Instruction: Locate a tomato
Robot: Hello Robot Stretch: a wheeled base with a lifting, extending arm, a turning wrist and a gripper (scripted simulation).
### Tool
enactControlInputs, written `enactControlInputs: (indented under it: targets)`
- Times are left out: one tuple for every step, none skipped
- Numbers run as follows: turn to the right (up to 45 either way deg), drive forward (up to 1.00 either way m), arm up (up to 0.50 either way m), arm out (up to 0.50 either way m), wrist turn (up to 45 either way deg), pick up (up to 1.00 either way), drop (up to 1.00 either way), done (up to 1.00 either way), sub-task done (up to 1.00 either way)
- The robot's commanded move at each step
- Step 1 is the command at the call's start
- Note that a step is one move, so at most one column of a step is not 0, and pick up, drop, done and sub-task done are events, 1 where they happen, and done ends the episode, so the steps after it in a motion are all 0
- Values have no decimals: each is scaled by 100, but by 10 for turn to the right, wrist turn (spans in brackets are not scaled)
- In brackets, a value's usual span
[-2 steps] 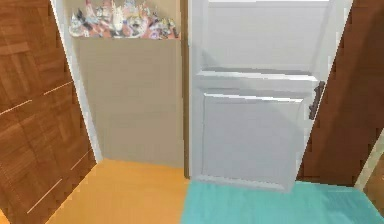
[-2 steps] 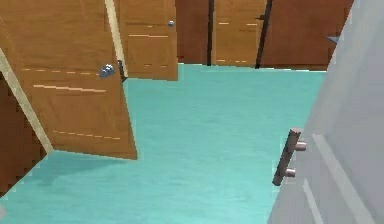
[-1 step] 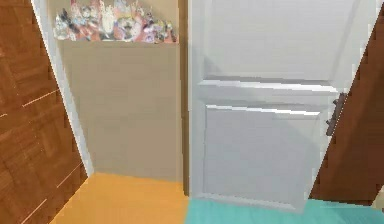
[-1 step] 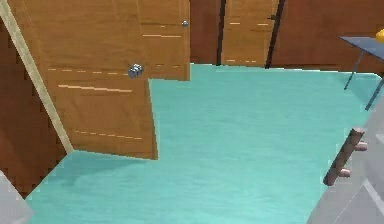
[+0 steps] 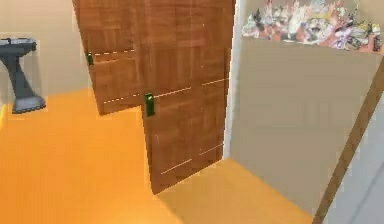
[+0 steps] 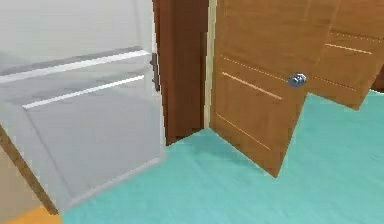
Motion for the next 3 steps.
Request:
enactControlInputs:
  targets:
    - [-390,0,0,0,0,0,0,0,0]
    - [0,100,0,0,0,0,0,0,0]
    - [210,0,0,0,0,0,0,0,0]
